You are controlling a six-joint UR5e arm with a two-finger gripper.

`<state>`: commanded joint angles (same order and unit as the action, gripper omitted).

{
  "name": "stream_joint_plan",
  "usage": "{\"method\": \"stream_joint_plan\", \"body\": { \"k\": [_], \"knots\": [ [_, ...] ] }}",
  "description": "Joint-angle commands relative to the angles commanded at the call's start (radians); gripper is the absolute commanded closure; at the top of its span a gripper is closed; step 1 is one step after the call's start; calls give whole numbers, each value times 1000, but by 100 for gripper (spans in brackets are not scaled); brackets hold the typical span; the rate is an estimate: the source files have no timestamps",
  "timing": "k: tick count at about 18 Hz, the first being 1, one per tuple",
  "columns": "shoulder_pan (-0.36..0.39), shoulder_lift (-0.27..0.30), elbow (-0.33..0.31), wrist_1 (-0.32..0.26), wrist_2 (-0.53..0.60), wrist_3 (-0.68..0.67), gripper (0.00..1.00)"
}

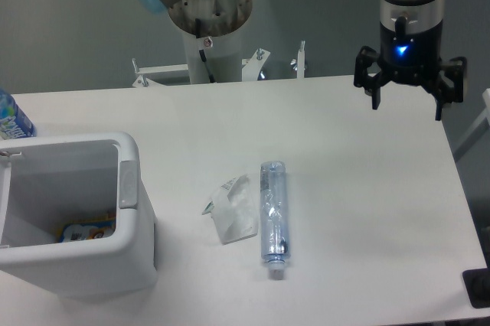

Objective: Place the trash in the trash can
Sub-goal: 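Move the gripper over the crumpled white tissue and lower it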

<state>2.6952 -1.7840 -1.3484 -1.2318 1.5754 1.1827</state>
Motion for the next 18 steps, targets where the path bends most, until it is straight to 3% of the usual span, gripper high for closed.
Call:
{"method": "stream_joint_plan", "body": {
  "k": [9, 11, 15, 18],
  "knots": [
    [-20, -18, -18, 0, -3, -2, 0],
    [-37, -20, -44, 3, -12, -59, 0],
    [-69, -18, -152, 135, -63, -247, 0],
    [-98, -21, -205, 146, -119, -305, 0]
  ]
}}
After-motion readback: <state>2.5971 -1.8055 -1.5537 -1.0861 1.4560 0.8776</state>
